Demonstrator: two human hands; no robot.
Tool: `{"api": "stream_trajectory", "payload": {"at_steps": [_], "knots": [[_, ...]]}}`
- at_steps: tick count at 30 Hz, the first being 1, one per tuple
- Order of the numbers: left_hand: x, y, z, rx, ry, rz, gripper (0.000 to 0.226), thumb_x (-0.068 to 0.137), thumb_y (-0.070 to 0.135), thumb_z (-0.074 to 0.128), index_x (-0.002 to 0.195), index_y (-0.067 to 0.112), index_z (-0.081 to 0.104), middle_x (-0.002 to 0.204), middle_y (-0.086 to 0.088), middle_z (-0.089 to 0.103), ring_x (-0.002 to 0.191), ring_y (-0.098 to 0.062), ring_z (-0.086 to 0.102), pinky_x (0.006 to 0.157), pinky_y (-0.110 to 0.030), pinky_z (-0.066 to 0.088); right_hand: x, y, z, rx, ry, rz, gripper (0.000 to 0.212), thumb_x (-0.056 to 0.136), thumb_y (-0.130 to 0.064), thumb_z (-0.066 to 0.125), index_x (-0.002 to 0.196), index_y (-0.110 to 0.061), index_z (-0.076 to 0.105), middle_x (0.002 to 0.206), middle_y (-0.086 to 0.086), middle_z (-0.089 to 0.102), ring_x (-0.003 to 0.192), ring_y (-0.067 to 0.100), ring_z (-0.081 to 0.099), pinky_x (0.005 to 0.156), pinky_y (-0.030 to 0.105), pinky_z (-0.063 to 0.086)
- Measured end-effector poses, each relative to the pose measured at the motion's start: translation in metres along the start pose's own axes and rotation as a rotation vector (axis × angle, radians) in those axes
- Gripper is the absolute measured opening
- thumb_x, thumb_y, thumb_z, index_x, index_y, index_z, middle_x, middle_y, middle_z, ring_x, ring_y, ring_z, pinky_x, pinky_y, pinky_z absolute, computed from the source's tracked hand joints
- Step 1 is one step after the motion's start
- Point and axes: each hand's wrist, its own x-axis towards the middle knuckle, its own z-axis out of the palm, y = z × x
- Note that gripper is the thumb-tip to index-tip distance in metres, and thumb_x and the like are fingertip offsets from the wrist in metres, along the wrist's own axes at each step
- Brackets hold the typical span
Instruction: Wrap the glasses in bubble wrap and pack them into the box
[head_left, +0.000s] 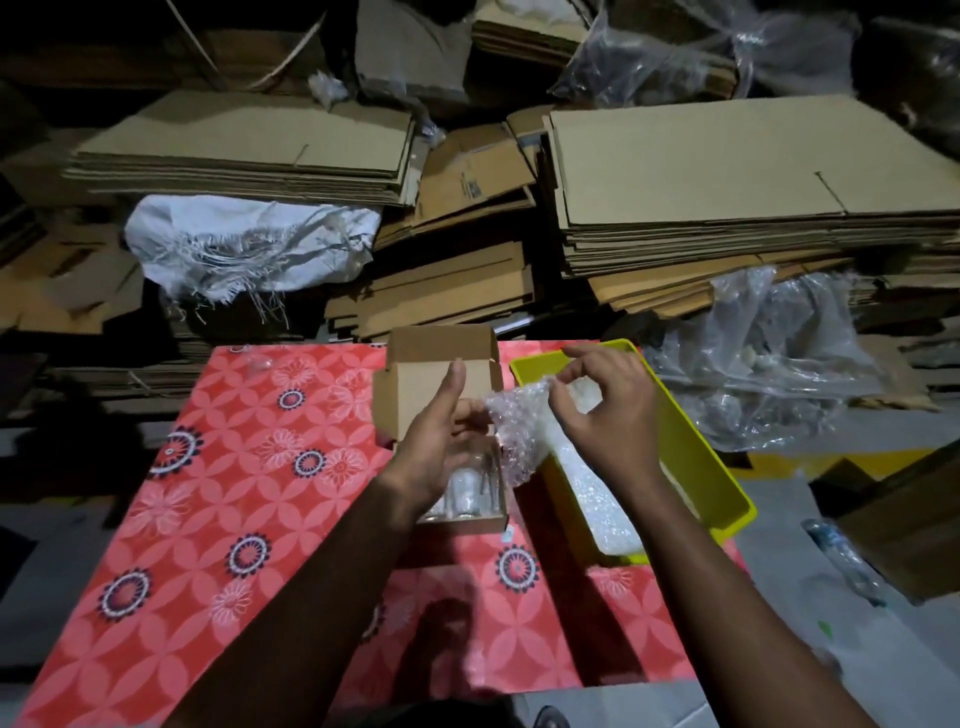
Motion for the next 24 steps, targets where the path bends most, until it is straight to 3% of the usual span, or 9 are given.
{"api": "stream_trajectory", "payload": {"at_steps": [3,6,9,13,15,17,19,22,24], "knots": [[-0.01,0.012,-0.018,0.083,0.008,0.077,0.072,0.077,0.078,0.062,0.11,0.014,0.072,0.094,0.003,0.071,0.097,-0.018,0.067,0.096,-0.043,0.05,-0.008,-0.013,0.01,-0.035,0.012,-0.088,0.013,0.08,-0.021,0.076,0.077,-0.021,0.064,0.104,-0.01,0.072,0.1,0.021,0.063,0.082,0.047,0.047],[-0.022,0.016,-0.027,0.25,-0.019,0.017,0.07,0.082,0.078,0.053,0.095,0.013,0.074,0.087,0.0,0.074,0.083,-0.017,0.066,0.082,-0.037,0.044,-0.019,-0.027,0.019,-0.101,0.103,-0.128,0.012,0.079,-0.016,0.077,0.077,-0.018,0.065,0.101,-0.008,0.073,0.096,0.024,0.062,0.082,0.043,0.044],[-0.028,0.01,-0.032,0.247,0.029,-0.052,0.065,0.08,0.08,0.053,0.094,0.019,0.072,0.091,0.001,0.074,0.085,-0.017,0.07,0.091,-0.042,0.047,-0.029,-0.037,0.027,-0.129,0.136,-0.185,0.009,0.079,-0.015,0.075,0.078,-0.016,0.067,0.1,-0.008,0.073,0.096,0.024,0.061,0.083,0.043,0.042],[-0.027,0.005,-0.041,0.079,0.04,0.086,0.029,0.094,0.035,0.067,0.106,0.009,0.073,0.106,-0.012,0.075,0.104,-0.03,0.07,0.104,-0.057,0.047,-0.042,-0.038,0.037,-0.13,0.037,-0.235,0.009,0.075,-0.017,0.075,0.08,-0.017,0.068,0.099,-0.013,0.071,0.098,0.022,0.059,0.088,0.043,0.04],[-0.027,0.007,-0.049,0.086,0.044,0.16,0.029,0.095,0.032,0.065,0.111,0.008,0.07,0.109,-0.011,0.075,0.105,-0.029,0.07,0.101,-0.054,0.05,-0.047,-0.038,0.039,-0.053,-0.002,-0.178,0.011,0.074,-0.021,0.075,0.076,-0.019,0.064,0.108,-0.015,0.07,0.102,0.019,0.056,0.089,0.041,0.039],[-0.029,0.011,-0.055,0.074,0.031,0.191,0.032,0.099,0.031,0.06,0.116,0.004,0.066,0.11,-0.013,0.074,0.106,-0.029,0.07,0.096,-0.048,0.053,-0.047,-0.04,0.04,0.079,-0.034,-0.03,0.014,0.079,-0.028,0.073,0.08,-0.021,0.061,0.12,-0.014,0.067,0.109,0.014,0.053,0.091,0.033,0.038],[-0.031,0.019,-0.06,0.072,0.008,0.218,0.032,0.103,0.027,0.053,0.114,-0.001,0.063,0.106,-0.016,0.074,0.104,-0.031,0.071,0.091,-0.041,0.056,-0.042,-0.033,0.045,0.307,-0.099,0.288,0.025,0.084,-0.037,0.074,0.099,-0.022,0.061,0.124,-0.014,0.062,0.113,0.008,0.054,0.094,0.024,0.042],[-0.033,0.032,-0.064,0.098,-0.017,0.247,0.028,0.105,0.022,0.046,0.106,-0.001,0.062,0.105,-0.022,0.073,0.101,-0.036,0.071,0.088,-0.039,0.057,-0.028,-0.023,0.057,0.881,-0.493,0.946,0.063,0.083,-0.059,0.069,0.131,-0.021,0.057,0.125,0.004,0.067,0.112,0.026,0.066,0.097,0.045,0.052],[-0.037,0.039,-0.067,0.141,-0.031,0.244,0.031,0.106,0.025,0.045,0.097,0.004,0.066,0.09,-0.017,0.075,0.09,-0.029,0.073,0.079,-0.032,0.059,-0.024,-0.026,0.06,1.036,-0.723,1.084,0.058,0.087,-0.053,0.067,0.13,-0.013,0.063,0.121,0.016,0.069,0.107,0.035,0.066,0.091,0.047,0.055]]}}
